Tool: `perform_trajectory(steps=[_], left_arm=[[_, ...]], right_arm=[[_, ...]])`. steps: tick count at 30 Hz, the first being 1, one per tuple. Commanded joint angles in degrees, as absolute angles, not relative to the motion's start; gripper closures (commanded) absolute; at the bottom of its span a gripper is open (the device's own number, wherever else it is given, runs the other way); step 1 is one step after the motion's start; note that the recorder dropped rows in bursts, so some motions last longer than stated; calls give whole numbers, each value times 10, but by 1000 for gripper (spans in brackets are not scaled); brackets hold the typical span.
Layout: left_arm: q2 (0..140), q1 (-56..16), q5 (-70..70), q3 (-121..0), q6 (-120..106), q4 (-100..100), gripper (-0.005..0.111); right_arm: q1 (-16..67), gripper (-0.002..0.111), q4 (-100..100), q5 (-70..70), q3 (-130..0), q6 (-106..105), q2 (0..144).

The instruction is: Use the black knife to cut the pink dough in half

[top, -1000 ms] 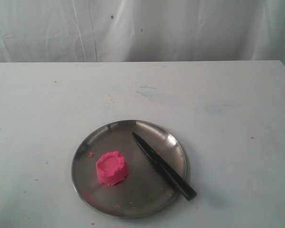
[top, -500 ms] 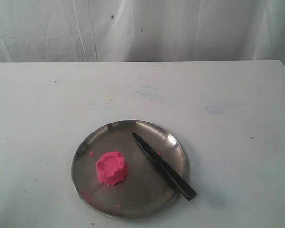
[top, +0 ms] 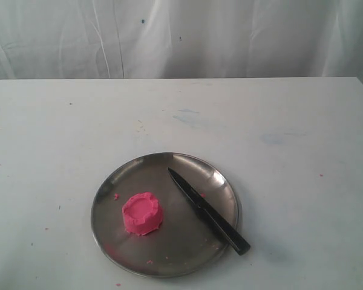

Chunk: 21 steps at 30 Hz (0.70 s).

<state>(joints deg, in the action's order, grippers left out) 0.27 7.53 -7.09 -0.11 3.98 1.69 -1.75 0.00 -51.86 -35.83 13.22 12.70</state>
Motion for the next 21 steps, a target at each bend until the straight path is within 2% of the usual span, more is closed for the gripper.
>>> perform_trajectory(steps=[1,7,11,13,14,15,18,21], left_arm=[[0,73,-70,0,40,17,107],[0,73,-70,0,40,17,107],[0,73,-70,0,40,17,107],[0,73,-70,0,40,17,107],[0,73,-70,0,40,17,107],[0,73,-70,0,40,17,107],[0,73,-70,0,40,17,107],[0,73,-70,0,40,17,107]], right_arm=[[-17,108,-13,-479,-436,124,215],[-17,108,-57,-213,-462,48,360],[-17,108,-56,-143,-460,24,534],[-17,108,-56,-105,-460,84,637],[-16,108,-58,-29,-460,138,677],[-8,108,-60,81,-460,108,719],[31,108,-52,189,-484,0,769],[95,108,0,371,-563,-82,788]])
